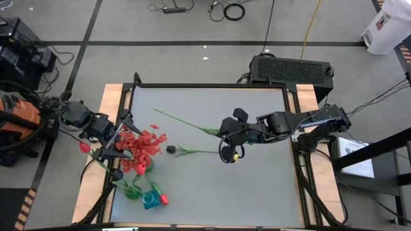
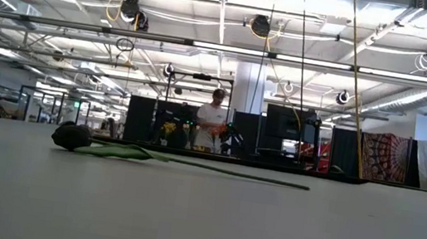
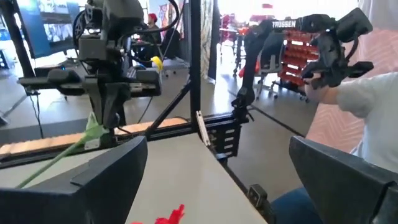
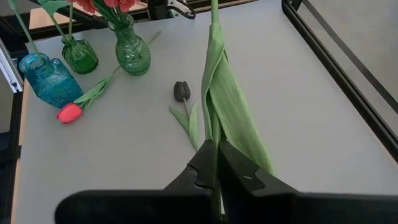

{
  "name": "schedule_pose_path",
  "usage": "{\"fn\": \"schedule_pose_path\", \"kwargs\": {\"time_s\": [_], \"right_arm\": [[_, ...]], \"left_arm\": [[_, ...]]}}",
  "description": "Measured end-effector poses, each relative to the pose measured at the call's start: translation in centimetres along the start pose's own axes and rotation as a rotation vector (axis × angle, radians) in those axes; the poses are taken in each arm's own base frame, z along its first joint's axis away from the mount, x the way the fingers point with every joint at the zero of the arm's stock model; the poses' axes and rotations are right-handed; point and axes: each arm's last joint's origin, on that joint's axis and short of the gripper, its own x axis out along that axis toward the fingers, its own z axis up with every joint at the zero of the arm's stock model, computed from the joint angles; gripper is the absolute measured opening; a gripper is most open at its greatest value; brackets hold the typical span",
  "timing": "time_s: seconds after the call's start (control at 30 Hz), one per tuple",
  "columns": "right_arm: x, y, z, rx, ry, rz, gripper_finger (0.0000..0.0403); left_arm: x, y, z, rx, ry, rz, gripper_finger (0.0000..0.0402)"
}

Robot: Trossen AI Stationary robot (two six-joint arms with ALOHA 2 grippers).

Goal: Sort flowers into vase by color
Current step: Put the right black flower into the blue vase

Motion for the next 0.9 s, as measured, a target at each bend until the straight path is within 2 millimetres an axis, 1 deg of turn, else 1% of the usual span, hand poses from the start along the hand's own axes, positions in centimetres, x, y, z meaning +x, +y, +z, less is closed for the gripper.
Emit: {"fn": "schedule_pose_path", "kwargs": {"time_s": [0.67, 0.77, 0.9], "right_arm": [[0.00, 0.05, -0.02, -0.004, 0.000, 0.001, 0.0000], [0.00, 0.05, -0.02, -0.004, 0.000, 0.001, 0.0000], [0.00, 0.05, -0.02, -0.005, 0.000, 0.001, 0.0000]], "left_arm": [[0.01, -0.01, -0.02, 0.000, 0.002, -0.003, 0.0397], [0.00, 0.12, -0.02, 0.001, 0.002, 0.040, 0.0397], [-0.02, 0.43, -0.03, 0.004, 0.002, 0.149, 0.0397]]}}
